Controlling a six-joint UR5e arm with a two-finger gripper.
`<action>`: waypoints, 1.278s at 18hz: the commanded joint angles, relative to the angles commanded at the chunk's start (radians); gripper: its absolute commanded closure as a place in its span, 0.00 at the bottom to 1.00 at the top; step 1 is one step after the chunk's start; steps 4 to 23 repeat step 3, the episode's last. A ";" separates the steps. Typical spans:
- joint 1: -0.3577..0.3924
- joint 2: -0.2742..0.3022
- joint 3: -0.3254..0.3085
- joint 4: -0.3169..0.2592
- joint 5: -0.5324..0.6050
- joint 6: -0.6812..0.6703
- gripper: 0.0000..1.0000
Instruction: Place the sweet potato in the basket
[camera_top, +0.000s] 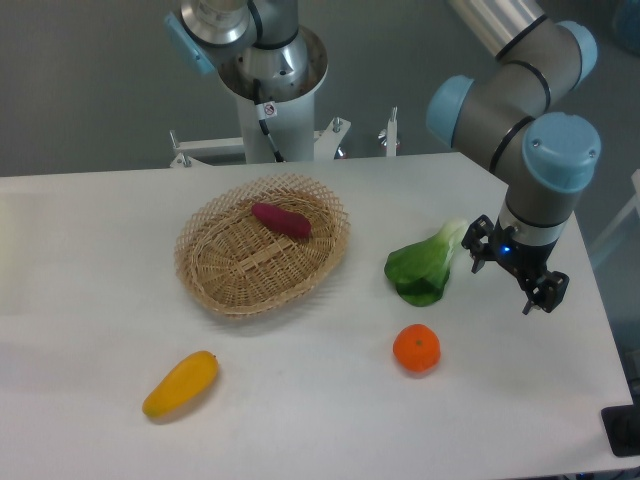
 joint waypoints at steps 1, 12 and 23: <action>0.000 0.000 -0.003 0.000 0.000 0.000 0.00; 0.000 0.000 -0.003 0.002 -0.002 0.000 0.00; 0.000 0.000 -0.003 0.002 -0.002 0.000 0.00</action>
